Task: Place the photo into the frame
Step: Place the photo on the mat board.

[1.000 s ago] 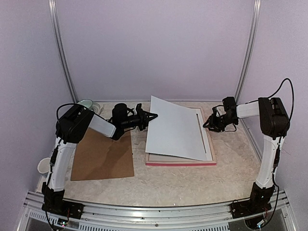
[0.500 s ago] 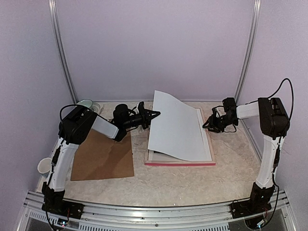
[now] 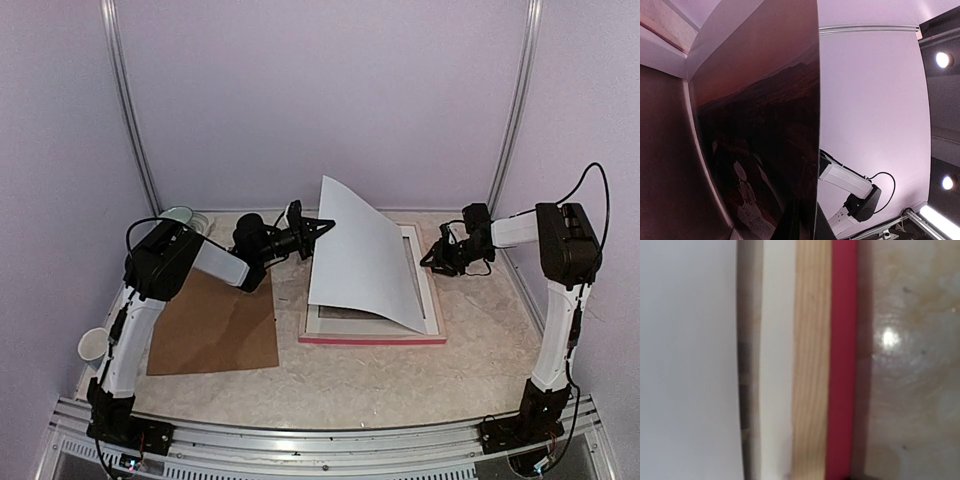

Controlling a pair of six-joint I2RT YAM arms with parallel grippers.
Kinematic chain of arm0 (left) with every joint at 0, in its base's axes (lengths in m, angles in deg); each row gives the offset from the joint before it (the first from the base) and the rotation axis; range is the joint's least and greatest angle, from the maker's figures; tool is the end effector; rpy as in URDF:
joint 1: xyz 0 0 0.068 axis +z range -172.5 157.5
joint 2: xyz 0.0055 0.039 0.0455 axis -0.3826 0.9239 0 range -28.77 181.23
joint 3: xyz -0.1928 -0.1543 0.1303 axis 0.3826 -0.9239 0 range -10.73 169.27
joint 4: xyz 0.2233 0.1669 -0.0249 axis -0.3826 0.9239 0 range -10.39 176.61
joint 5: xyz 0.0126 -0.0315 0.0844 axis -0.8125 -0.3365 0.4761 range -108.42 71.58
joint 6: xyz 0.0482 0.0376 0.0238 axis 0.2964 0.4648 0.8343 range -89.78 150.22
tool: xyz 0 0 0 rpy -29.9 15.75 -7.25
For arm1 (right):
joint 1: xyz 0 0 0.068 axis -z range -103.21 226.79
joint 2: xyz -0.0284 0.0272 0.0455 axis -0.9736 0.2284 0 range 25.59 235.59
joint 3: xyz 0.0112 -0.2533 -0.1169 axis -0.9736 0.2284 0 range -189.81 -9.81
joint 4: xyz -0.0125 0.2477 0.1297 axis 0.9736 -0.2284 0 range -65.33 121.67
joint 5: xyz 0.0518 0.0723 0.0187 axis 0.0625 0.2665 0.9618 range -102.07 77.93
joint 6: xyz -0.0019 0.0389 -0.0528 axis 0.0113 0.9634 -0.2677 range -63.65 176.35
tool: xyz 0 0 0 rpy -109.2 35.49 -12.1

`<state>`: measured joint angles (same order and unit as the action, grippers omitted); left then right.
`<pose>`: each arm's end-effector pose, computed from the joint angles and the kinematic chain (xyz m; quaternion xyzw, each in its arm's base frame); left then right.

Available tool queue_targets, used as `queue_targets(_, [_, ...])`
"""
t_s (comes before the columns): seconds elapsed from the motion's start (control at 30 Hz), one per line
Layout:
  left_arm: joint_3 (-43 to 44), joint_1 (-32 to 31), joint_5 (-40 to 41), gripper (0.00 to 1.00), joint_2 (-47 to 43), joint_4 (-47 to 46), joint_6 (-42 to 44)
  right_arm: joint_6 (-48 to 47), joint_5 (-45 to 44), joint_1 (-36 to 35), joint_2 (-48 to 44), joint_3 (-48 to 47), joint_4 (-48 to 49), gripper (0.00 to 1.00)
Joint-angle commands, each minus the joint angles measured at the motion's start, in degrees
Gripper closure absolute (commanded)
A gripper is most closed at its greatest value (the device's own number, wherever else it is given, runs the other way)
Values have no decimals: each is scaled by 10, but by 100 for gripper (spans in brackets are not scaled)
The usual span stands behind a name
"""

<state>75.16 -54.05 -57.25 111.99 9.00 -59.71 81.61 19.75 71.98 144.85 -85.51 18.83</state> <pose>0.4439 -0.3107 0.1338 -0.0463 0.6263 -0.7541 0.1925 0.4466 0.0648 0.1126 0.0854 0.9201 0.3256 0.2004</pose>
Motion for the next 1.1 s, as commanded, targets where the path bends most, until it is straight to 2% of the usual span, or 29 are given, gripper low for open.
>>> queue_targets(0.0, [35,-9,-19,91,22,-31,-1,6,13,-6,19,13,-1,63])
queue_targets(0.37, [117,-26,-64,91,68,-31,-12,6,17,-6,19,17,1,63])
queue_targets(0.53, [117,-29,-74,90,69,-35,-7,6,16,-6,18,16,-2,63])
queue_targets(0.7, [128,-30,-85,90,60,4,26,7,19,-6,18,16,-2,63])
queue_targets(0.9, [109,-24,-85,85,59,11,34,7,18,-6,14,17,-4,63])
queue_targets(0.97, [96,-21,-83,80,55,12,39,7,18,-6,14,16,-4,63])
queue_targets(1.07, [93,-19,-84,77,48,44,66,7,18,-6,15,15,-5,63])
